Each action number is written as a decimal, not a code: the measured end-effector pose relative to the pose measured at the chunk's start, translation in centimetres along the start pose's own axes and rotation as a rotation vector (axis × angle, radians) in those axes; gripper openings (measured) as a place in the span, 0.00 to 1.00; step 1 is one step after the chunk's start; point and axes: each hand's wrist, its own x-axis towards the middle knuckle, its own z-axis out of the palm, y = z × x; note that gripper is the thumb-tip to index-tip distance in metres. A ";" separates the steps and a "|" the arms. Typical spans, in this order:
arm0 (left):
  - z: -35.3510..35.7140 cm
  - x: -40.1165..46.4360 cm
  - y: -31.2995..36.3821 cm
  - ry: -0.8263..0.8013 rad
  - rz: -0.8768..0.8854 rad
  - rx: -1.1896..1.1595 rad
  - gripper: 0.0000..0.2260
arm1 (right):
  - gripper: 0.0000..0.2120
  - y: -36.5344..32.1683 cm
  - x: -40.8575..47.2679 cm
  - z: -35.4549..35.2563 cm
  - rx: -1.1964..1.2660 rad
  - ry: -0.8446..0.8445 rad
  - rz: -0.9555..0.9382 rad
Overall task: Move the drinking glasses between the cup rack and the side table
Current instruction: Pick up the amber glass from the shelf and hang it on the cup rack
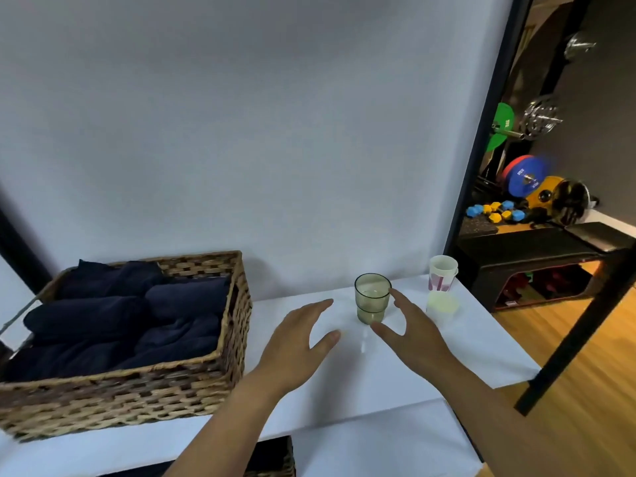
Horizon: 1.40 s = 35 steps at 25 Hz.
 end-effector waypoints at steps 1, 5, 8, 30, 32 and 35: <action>0.7 0.7 -0.3 0.000 -0.024 -0.011 0.27 | 0.38 0.7 1.0 0.3 0.019 0.012 0.009; 3.5 2.3 -1.0 0.017 -0.122 -0.077 0.28 | 0.50 4.0 4.6 1.6 0.112 0.003 0.090; 5.7 3.1 -1.3 0.032 -0.181 -0.099 0.29 | 0.58 6.1 7.4 2.9 0.163 -0.025 0.152; 6.3 1.4 0.3 0.139 -0.275 -0.075 0.29 | 0.41 7.7 10.9 5.5 0.436 -0.016 0.156; 5.5 0.8 0.9 0.166 -0.293 -0.069 0.29 | 0.40 7.2 10.3 4.8 0.470 -0.039 0.128; 4.1 -0.5 2.5 0.205 -0.293 -0.021 0.29 | 0.39 4.9 9.3 3.3 0.479 -0.065 0.060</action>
